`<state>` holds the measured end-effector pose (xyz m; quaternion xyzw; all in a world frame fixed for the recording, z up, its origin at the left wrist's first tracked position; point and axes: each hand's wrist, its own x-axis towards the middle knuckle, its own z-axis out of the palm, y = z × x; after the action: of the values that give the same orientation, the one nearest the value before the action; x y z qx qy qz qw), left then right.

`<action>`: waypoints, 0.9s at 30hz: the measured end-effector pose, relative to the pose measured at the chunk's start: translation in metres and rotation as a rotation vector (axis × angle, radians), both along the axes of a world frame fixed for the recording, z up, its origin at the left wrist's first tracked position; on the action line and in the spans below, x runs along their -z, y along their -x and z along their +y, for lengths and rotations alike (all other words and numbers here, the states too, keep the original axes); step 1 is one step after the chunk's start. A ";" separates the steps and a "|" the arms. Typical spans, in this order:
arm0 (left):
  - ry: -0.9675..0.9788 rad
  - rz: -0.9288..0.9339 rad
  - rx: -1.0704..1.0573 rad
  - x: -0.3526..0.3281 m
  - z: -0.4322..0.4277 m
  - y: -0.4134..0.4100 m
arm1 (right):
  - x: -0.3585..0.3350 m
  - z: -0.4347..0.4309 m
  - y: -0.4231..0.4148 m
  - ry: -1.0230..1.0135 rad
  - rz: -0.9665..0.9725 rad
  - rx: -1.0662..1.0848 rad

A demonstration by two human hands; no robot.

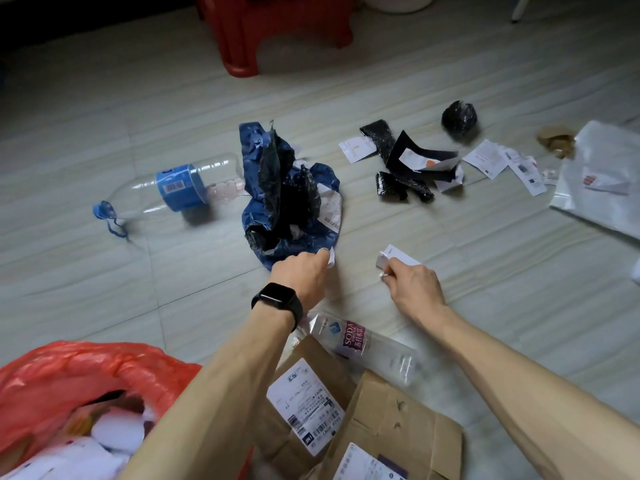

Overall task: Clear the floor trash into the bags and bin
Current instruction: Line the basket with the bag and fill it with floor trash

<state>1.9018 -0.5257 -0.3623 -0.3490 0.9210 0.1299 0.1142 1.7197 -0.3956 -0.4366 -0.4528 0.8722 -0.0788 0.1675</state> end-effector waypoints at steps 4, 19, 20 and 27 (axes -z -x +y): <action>-0.129 0.230 -0.197 -0.046 -0.012 -0.024 | -0.025 -0.011 0.004 0.014 -0.278 0.115; -0.105 0.467 -0.523 -0.175 -0.008 -0.254 | -0.201 -0.063 -0.193 0.591 -1.109 -0.070; -0.092 0.425 -0.534 -0.178 -0.001 -0.271 | -0.208 -0.061 -0.211 0.584 -1.105 -0.150; 0.030 -0.012 -0.306 -0.161 0.053 -0.336 | -0.210 -0.025 -0.268 0.406 -0.367 -0.895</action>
<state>2.2376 -0.4730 -0.2017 -0.4877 0.8582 0.1298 0.0935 1.9881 -0.4207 -0.2263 -0.7833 0.5168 -0.2449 0.2436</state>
